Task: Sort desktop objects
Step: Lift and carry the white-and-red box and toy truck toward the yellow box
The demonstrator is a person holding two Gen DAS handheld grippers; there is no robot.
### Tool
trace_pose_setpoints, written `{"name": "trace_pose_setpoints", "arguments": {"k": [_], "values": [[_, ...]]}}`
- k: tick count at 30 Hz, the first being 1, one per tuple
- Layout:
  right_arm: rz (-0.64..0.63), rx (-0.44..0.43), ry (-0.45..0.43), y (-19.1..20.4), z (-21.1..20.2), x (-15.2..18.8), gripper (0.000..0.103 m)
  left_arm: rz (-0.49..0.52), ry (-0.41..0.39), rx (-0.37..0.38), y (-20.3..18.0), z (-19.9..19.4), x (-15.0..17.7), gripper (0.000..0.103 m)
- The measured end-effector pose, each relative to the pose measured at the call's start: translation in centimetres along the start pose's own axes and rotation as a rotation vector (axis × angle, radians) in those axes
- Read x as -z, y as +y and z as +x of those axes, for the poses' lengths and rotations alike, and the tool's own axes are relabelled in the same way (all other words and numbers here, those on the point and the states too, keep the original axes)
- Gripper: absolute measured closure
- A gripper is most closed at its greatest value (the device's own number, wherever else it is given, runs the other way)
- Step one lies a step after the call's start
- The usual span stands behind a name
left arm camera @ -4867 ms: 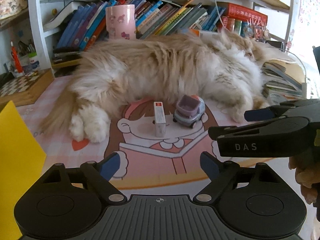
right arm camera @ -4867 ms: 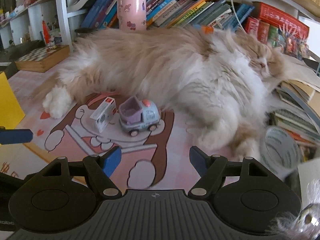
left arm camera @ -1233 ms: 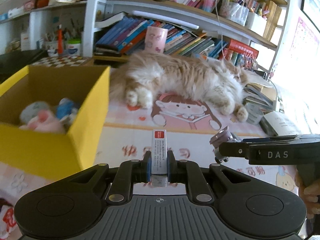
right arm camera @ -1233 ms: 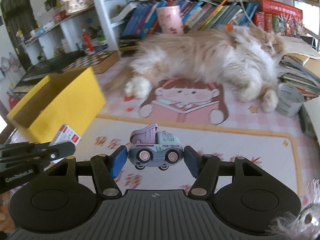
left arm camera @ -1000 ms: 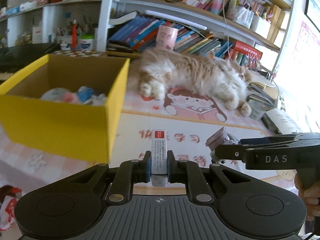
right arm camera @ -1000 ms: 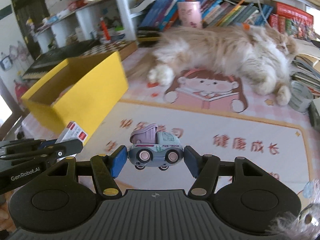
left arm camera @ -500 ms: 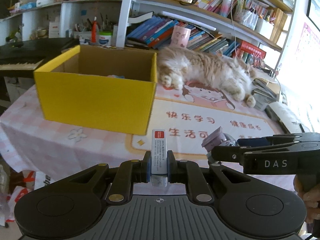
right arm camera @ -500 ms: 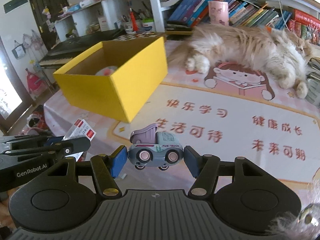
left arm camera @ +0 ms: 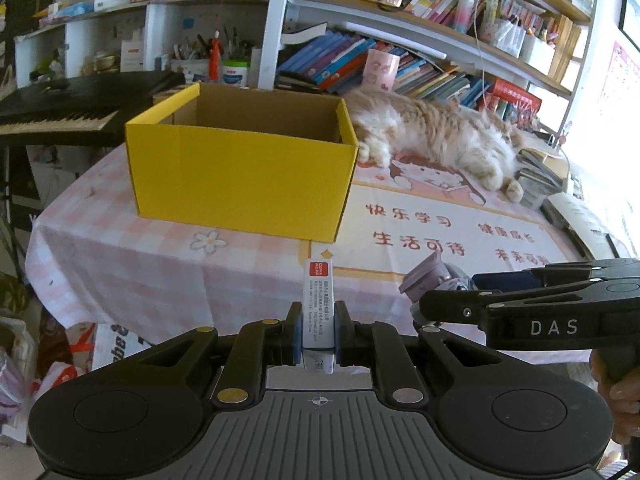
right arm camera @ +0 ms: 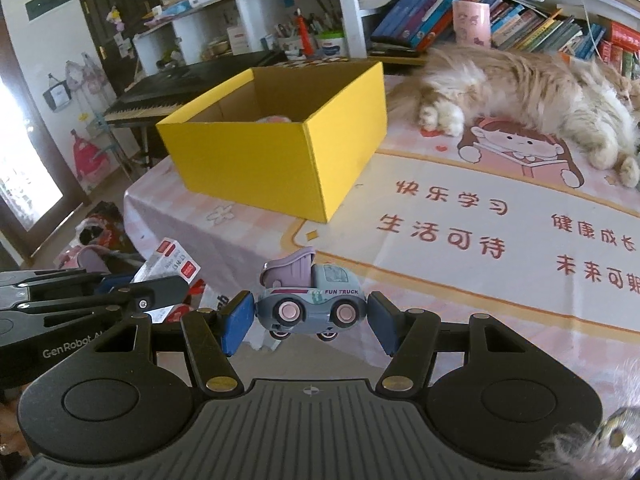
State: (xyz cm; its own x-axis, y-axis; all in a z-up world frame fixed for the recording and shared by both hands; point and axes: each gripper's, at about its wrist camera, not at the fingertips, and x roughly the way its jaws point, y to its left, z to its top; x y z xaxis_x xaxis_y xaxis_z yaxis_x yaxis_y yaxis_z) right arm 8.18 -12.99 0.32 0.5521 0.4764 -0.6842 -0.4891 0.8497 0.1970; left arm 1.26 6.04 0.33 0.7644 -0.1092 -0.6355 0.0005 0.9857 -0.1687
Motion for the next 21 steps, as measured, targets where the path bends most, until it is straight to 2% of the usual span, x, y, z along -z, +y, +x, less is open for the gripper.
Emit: {"name": "trace_pose_setpoints", "arguments": {"k": [21], "values": [[-0.044,-0.007,0.012,2.4,0.0,0.5,0.044,-0.023,-0.015,-0.003,1.0,-1.0,0.4,0.090]]}}
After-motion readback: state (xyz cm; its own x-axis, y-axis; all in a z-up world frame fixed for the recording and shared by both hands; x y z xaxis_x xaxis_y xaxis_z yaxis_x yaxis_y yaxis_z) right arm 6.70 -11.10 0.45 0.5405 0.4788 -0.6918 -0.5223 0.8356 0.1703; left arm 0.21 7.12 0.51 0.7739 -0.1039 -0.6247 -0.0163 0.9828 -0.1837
